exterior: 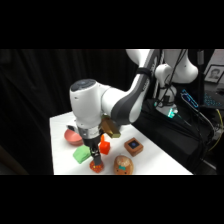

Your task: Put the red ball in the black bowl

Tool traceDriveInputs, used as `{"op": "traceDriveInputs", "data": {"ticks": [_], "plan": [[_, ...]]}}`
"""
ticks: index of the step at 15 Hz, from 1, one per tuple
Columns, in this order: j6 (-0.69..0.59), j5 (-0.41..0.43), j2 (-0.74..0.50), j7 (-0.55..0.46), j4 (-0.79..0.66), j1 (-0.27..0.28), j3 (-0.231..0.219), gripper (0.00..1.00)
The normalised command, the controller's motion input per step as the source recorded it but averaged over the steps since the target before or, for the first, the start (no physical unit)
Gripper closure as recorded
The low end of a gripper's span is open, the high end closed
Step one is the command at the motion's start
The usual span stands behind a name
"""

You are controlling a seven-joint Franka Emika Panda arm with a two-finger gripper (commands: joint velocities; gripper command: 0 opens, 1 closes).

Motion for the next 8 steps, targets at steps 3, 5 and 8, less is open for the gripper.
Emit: {"op": "traceDriveInputs", "data": {"ticks": [3, 5, 8], "plan": [[0.13, -0.076, 0.20, 0.17, 0.21, 0.108, -0.087, 0.00], [0.10, -0.044, 0.19, 0.15, 0.19, 0.103, -0.075, 0.00], [0.12, -0.047, 0.18, 0.15, 0.17, 0.108, -0.091, 0.00]]}}
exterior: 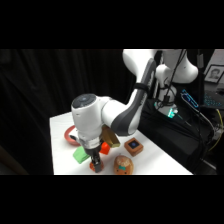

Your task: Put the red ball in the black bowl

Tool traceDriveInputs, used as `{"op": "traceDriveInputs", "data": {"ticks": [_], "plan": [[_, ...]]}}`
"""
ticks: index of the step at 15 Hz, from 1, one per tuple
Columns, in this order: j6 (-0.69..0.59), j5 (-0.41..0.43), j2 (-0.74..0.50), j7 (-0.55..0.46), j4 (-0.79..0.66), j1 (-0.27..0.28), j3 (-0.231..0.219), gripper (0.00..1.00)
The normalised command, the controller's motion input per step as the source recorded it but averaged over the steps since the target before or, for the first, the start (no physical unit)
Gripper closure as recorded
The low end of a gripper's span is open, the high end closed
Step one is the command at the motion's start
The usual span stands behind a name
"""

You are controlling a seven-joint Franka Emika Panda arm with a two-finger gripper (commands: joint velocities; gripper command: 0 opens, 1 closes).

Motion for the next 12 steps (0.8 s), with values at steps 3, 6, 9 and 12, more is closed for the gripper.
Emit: {"op": "traceDriveInputs", "data": {"ticks": [3, 6, 9, 12], "plan": [[0.11, -0.029, 0.17, 0.11, 0.16, 0.083, -0.088, 0.00], [0.11, -0.015, 0.16, 0.09, 0.15, 0.071, -0.085, 0.00], [0.10, 0.011, 0.14, 0.05, 0.16, 0.040, -0.066, 0.25], [0.09, 0.021, 0.11, 0.03, 0.15, 0.025, -0.055, 0.38]]}}
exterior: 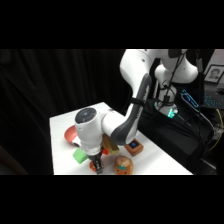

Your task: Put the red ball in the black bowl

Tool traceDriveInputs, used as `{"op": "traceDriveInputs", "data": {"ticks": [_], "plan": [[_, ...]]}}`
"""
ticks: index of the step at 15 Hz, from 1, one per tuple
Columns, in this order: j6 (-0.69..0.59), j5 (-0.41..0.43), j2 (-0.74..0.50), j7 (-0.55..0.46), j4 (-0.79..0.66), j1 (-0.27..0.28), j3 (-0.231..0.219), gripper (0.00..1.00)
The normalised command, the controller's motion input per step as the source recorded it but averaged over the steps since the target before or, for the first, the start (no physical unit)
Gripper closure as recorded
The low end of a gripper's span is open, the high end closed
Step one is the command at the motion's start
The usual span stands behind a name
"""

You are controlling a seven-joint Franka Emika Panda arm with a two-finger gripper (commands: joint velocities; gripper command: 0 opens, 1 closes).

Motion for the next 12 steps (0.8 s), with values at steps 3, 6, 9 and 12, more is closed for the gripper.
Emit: {"op": "traceDriveInputs", "data": {"ticks": [3, 6, 9, 12], "plan": [[0.07, 0.008, 0.04, 0.02, 0.11, 0.034, -0.055, 0.65], [0.00, -0.038, -0.13, 0.01, -0.03, 0.065, -0.080, 0.88], [-0.15, -0.044, -0.27, -0.03, -0.11, 0.051, -0.059, 1.00], [-0.30, -0.073, -0.36, -0.06, -0.14, 0.050, -0.043, 0.97]]}}
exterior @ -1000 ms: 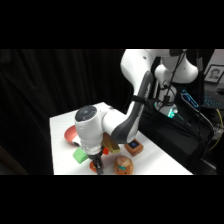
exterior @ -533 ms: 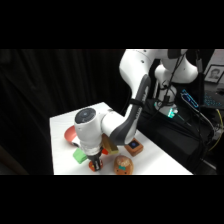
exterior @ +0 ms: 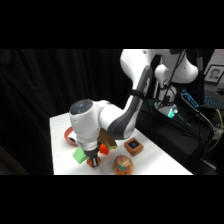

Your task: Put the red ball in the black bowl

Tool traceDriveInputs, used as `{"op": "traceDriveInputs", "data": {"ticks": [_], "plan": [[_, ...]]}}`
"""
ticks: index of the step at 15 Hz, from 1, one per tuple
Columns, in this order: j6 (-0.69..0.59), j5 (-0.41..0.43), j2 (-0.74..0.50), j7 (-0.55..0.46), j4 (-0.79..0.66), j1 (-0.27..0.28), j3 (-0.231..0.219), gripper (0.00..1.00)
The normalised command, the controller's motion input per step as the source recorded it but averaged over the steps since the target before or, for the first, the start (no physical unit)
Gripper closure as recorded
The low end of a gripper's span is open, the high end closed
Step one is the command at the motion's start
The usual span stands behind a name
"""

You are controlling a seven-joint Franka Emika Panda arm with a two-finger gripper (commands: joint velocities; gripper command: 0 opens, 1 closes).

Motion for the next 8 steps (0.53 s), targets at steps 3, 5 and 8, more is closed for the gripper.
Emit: {"op": "traceDriveInputs", "data": {"ticks": [3, 5, 8], "plan": [[-0.31, -0.075, -0.42, -0.12, -0.19, 0.000, 0.021, 0.97], [-0.27, -0.065, -0.48, -0.16, -0.25, -0.048, 0.063, 0.97], [-0.21, -0.038, -0.51, -0.16, -0.32, -0.101, 0.087, 0.97]]}}
